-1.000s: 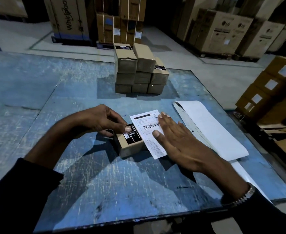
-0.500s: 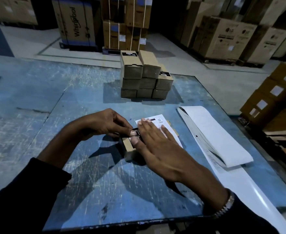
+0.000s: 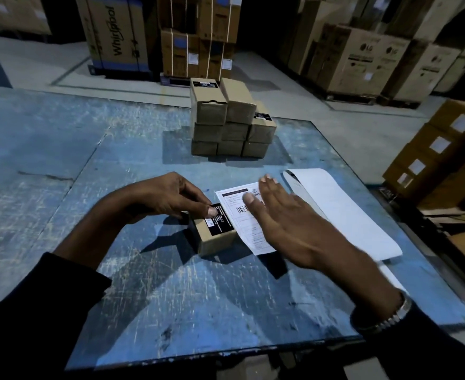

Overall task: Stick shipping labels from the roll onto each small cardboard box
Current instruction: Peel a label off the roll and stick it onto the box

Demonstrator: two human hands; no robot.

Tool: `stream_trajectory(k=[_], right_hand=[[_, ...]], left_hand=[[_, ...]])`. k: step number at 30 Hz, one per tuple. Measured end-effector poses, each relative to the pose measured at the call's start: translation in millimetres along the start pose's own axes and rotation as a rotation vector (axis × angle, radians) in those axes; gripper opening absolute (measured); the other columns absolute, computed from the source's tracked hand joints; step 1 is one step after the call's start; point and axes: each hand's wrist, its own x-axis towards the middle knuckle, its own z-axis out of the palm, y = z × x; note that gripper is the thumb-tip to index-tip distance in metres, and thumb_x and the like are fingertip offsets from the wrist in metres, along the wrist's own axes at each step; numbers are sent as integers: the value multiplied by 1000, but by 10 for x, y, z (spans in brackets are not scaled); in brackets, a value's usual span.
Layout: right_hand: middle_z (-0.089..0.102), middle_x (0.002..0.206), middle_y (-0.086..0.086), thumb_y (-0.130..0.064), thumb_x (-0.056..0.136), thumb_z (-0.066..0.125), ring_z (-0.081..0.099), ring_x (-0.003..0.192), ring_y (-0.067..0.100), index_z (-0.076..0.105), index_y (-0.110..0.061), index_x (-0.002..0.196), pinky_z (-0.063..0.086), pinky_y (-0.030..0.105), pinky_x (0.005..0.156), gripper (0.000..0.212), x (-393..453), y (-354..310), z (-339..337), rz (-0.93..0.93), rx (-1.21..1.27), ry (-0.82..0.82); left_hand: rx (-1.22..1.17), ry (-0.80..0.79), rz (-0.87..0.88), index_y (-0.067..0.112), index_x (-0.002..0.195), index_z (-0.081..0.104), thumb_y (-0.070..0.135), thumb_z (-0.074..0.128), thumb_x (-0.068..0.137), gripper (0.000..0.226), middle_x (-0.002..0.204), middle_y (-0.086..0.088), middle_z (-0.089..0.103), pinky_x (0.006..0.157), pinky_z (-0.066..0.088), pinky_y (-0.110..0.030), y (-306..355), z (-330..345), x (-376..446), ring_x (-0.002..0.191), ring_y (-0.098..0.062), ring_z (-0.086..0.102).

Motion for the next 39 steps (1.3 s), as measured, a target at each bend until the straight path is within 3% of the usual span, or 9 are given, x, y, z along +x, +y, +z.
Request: stream_trajectory(k=[5, 11, 18, 21, 23, 26, 30, 35, 39], right_hand=[[-17, 176, -17, -76, 102, 3, -24, 156, -8, -10, -31, 170, -8, 36, 133, 83, 9, -282, 379, -255, -33, -11], [-13, 177, -19, -72, 100, -4, -21, 155, -11, -4, -34, 171, -7, 33, 133, 80, 56, 26, 443, -232, -73, 76], [-18, 173, -25, -72, 101, 2, -23, 154, -13, -8, -42, 168, -5, 34, 134, 74, 95, 254, 370, -120, 81, 83], [-20, 173, -24, -75, 100, 3, -24, 156, -6, -10, -43, 167, -6, 36, 134, 75, 133, 257, 383, -52, 136, 84], [-18, 173, -26, -82, 98, 6, -13, 161, 0, -7, -45, 167, 1, 42, 135, 79, 167, 299, 344, 17, 249, 68], [-8, 171, -33, -88, 93, 12, 3, 160, -2, 0, -47, 168, 5, 38, 133, 86, 184, 341, 241, 65, 447, 36], [34, 169, -23, -97, 88, 21, 36, 154, 7, 33, -49, 162, 21, 45, 131, 89, 332, 429, 197, 109, 627, 98], [74, 132, -12, -64, 104, 51, 68, 122, 12, 64, -33, 138, 46, 45, 114, 48, 479, 443, 22, 126, 984, 177], [79, 123, -6, -58, 101, 60, 73, 119, 16, 70, -26, 131, 47, 41, 107, 45, 582, 351, -246, 4, 1086, 51]], left_hand=[[-21, -7, 28, 21, 101, 88, 41, 87, 75, 32, 102, -6, 83, 88, 55, -31, -17, -12, 4, 92, -13, 72], [-21, -2, 6, 21, 104, 87, 41, 85, 74, 36, 102, 2, 83, 76, 56, -18, -13, 6, 13, 96, -7, 73], [107, 218, 83, 22, 110, 84, 33, 81, 93, 20, 105, 7, 83, 104, 59, -42, -18, 195, -54, 105, -12, 76], [240, 348, 132, 36, 116, 77, 52, 78, 91, 29, 112, 15, 78, 101, 58, -41, -26, 439, -120, 106, -7, 72], [178, 269, 114, 46, 122, 69, 67, 81, 76, 53, 116, 24, 73, 94, 59, -30, -7, 535, -184, 105, 0, 69], [182, 213, 129, 44, 132, 58, 55, 96, 67, 77, 120, 24, 69, 85, 58, -17, -44, 555, -172, 104, 2, 68], [282, 340, 201, 32, 134, 65, 48, 102, 60, 84, 116, 18, 73, 87, 61, -27, -122, 549, -113, 99, 1, 70], [172, 480, 421, 40, 123, 70, 57, 90, 54, 74, 112, 27, 74, 89, 61, -26, -112, 526, -121, 101, 4, 72], [208, 594, 600, 30, 138, 65, 42, 93, 66, 78, 129, 27, 68, 98, 55, -16, -114, 484, -86, 119, 4, 66]])
